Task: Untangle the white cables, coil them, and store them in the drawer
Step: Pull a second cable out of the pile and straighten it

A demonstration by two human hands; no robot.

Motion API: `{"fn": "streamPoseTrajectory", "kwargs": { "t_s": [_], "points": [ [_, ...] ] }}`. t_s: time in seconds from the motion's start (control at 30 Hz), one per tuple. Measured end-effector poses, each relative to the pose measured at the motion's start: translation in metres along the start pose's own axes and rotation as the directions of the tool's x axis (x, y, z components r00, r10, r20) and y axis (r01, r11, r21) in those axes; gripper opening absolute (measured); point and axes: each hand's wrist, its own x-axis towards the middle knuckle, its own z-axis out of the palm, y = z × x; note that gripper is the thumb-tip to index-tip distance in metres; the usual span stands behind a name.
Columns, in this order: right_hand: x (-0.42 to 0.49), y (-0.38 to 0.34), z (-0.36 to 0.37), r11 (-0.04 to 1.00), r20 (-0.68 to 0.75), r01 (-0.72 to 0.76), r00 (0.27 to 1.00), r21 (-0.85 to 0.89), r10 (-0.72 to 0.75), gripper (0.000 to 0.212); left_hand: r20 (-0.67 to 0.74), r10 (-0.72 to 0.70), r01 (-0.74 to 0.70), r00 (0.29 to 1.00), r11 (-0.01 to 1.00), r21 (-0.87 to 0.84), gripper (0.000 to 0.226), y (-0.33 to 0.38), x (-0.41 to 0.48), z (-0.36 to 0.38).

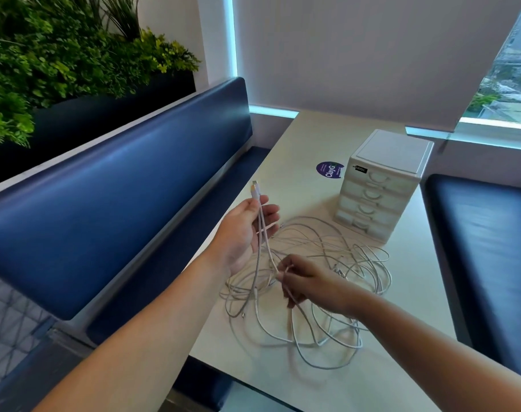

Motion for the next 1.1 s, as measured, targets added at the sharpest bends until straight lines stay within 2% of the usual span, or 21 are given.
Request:
{"fn": "streamPoseTrajectory", "kwargs": {
  "t_s": [0.07, 0.13, 0.27, 0.37, 0.6, 0.83, 0.93, 1.1],
  "points": [
    [0.003, -0.011, 0.004, 0.991, -0.060, 0.062, 0.997, 0.120, -0.055, 0.015, 0.034, 0.001, -0.004, 0.999, 0.995, 0.101, 0.029, -0.004, -0.002, 0.003],
    [0.006, -0.024, 0.006, 0.975, -0.134, 0.127, 0.986, 0.183, -0.103, 0.009, 0.044, -0.013, 0.007, 0.999, 0.991, 0.134, 0.031, -0.009, -0.003, 0.007],
    [0.013, -0.032, 0.006, 0.981, -0.248, 0.177, 0.957, 0.082, -0.152, 0.014, 0.051, -0.032, 0.025, 0.998, 0.992, 0.128, 0.032, -0.013, -0.007, 0.011],
    [0.013, -0.030, 0.006, 0.985, -0.253, 0.156, 0.958, 0.072, -0.134, 0.019, 0.085, -0.036, 0.023, 0.996, 0.988, 0.150, 0.032, -0.012, -0.010, 0.011],
    [0.008, -0.040, 0.010, 0.946, -0.213, 0.166, 0.971, 0.280, -0.107, 0.009, 0.075, -0.017, -0.001, 0.997, 0.972, 0.236, 0.032, -0.009, -0.010, 0.008],
    [0.009, -0.044, 0.008, 0.965, -0.342, 0.249, 0.917, 0.087, -0.205, 0.013, 0.030, -0.074, 0.076, 0.997, 0.995, -0.065, 0.033, -0.008, -0.011, 0.014],
    [0.008, -0.045, 0.011, 0.960, -0.375, 0.273, 0.898, 0.062, -0.231, 0.023, 0.023, -0.071, 0.074, 0.997, 0.987, -0.141, 0.035, -0.010, -0.013, 0.019],
    [0.010, -0.041, 0.012, 0.959, -0.409, 0.284, 0.878, 0.024, -0.250, 0.016, 0.033, -0.048, 0.054, 0.998, 0.975, -0.214, 0.038, -0.013, -0.014, 0.021]
  ]
}}
